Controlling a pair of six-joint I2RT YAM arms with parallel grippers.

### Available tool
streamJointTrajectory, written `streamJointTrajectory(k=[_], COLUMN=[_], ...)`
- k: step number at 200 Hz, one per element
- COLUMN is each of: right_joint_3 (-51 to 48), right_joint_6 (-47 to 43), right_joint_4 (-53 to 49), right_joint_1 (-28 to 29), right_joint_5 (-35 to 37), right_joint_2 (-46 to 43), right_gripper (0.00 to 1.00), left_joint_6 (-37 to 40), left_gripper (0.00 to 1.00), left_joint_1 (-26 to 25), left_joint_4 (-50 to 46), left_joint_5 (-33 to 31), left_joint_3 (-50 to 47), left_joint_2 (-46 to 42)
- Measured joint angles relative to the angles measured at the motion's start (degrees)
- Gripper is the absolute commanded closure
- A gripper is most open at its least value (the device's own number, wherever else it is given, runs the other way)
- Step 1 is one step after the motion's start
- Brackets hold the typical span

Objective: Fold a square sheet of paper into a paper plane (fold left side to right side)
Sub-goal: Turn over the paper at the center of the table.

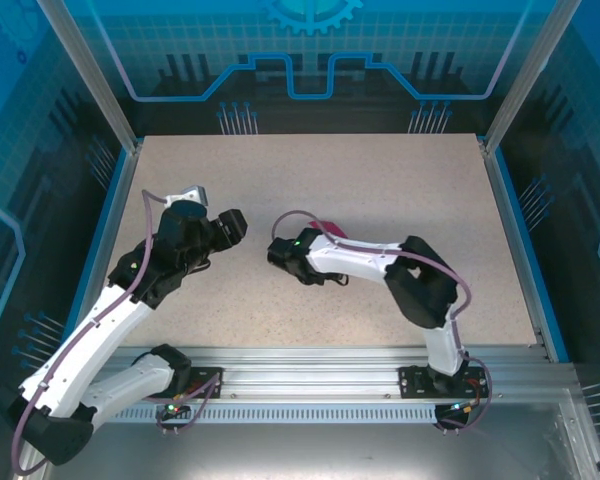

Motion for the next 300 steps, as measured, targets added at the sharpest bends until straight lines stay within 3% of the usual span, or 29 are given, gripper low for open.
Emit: streamJointTrajectory(k=[23, 62, 99, 112, 138, 165, 184, 209, 257, 300], right_joint_3=[1.3, 1.5, -2.3, -4.8, -9.8, -14.9, -19.7, -28.2, -38.4, -42.2], right_joint_6=[0.1, 0.7, 2.2, 2.8, 3.7, 4.7, 5.2, 6.8, 9.9, 10.7], right_joint_4=[-0.3, -0.9, 1.0, 1.5, 3.5, 7.5, 12.6, 21.6, 33.2, 37.2], right_joint_1=[1.2, 2.9, 4.2, 4.7, 5.4, 3.3, -4.5, -20.4, -39.0, -45.1], right_joint_5=[0.8, -1.8, -10.9, -15.0, -22.9, -32.0, -41.7, -57.3, -80.0, -89.1], right_joint_2=[4.7, 8.1, 3.3, -1.0, -13.4, -27.7, -36.7, -45.4, -48.3, -47.9], right_gripper=[0.75, 0.41, 0.08, 0.01, 0.01, 0.00, 0.01, 0.01, 0.01, 0.02], left_joint_6=[0.0, 0.0, -0.6, -1.6, -3.8, -6.6, -8.7, -10.5, -11.7, -12.2], left_gripper=[0.24, 0.23, 0.19, 0.17, 0.15, 0.15, 0.17, 0.20, 0.27, 0.40], left_joint_1=[0.1, 0.2, 0.5, 0.5, 0.5, 0.5, 0.2, -2.0, -5.0, -5.0], left_joint_4=[0.0, 0.0, 0.2, 0.3, 2.4, 8.2, 13.9, 21.3, 28.6, 32.5], left_joint_5=[-0.3, -0.5, 1.0, 2.4, 6.6, 14.9, 21.2, 27.9, 34.6, 37.3], left_joint_3=[-0.1, -0.2, -1.0, -1.8, -4.1, -6.4, -7.4, -7.3, 0.3, 7.7], left_joint_2=[0.0, 0.5, 2.3, 3.5, 7.0, 12.9, 18.7, 28.6, 46.6, 56.8])
